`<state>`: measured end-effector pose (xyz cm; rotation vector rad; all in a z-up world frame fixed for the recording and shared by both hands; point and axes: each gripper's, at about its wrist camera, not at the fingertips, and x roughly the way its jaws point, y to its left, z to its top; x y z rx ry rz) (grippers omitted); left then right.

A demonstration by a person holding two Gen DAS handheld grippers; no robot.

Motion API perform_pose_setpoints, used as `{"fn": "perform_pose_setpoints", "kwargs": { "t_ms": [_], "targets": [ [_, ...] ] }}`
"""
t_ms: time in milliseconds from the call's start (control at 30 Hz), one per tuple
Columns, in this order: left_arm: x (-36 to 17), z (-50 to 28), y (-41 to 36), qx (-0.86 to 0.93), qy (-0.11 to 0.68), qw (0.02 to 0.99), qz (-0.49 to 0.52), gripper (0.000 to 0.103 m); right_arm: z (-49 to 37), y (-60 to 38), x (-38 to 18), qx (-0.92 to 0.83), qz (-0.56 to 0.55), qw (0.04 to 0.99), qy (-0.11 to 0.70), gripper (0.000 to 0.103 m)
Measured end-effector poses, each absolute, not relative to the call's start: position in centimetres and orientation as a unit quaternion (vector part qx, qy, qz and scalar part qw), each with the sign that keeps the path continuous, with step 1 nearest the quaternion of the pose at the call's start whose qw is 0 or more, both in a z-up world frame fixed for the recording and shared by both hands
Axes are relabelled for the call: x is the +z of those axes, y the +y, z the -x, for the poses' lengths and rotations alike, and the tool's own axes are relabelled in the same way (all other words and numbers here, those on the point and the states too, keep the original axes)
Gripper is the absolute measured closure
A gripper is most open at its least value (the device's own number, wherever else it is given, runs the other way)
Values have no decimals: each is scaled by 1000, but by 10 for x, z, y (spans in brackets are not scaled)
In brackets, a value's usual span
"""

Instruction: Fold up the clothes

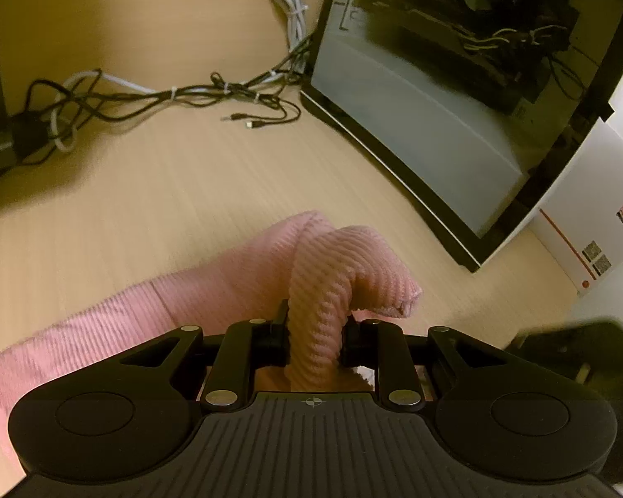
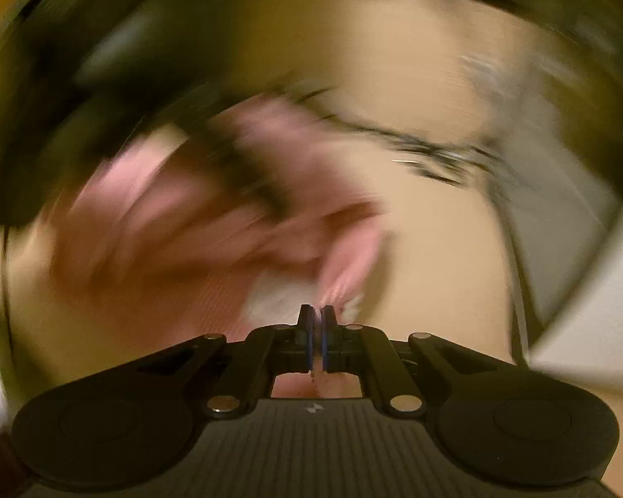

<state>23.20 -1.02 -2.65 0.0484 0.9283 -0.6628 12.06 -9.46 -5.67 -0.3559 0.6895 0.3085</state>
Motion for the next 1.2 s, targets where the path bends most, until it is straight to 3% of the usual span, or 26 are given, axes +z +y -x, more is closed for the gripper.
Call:
{"fn": "perform_pose_setpoints", "kwargs": {
  "t_ms": [133,267,333,500,567,600,667,833,867,900,933,1033,1133,1200],
  "targets": [
    [-31,-227,-13,-324,443,835,-20,78,-107,-56,-76,202,298,869,338,100],
    [-35,-217,-21,-373,452,810,-14,48,-103,-51,-76,219,328,856,335,98],
    [-42,-210,-24,-385,459,801,-17,43,-104,-61,-69,231,297,858,350,96],
    [-57,-197,-16,-391,479,786,-10,32,-89,-104,-43,247,201,871,374,53],
    [-60,-188,-13,-391,479,786,-22,27,-82,-129,-30,236,155,881,380,50],
    [-60,-181,-12,-393,478,784,-34,17,-82,-142,-23,225,127,888,381,49],
    [-60,-166,-11,-403,484,775,-52,10,-84,-165,-9,197,70,903,375,46],
    [-44,-131,25,-412,475,776,-42,10,-106,-185,12,139,-27,934,328,43],
    [-38,-128,37,-406,470,784,-28,11,-113,-182,13,134,-34,937,321,49],
    [-32,-127,49,-393,462,795,-12,14,-119,-175,11,136,-32,937,320,65],
    [-27,-127,62,-380,455,806,3,16,-126,-168,9,138,-31,937,319,71],
    [-19,-136,101,-326,438,837,42,25,-135,-149,-5,157,-35,926,342,74],
    [-33,-156,125,-270,450,850,44,41,-149,-128,-34,164,-32,907,387,74],
    [-46,-172,136,-246,461,852,47,63,-150,-117,-62,146,-21,895,422,72]
  ]
}}
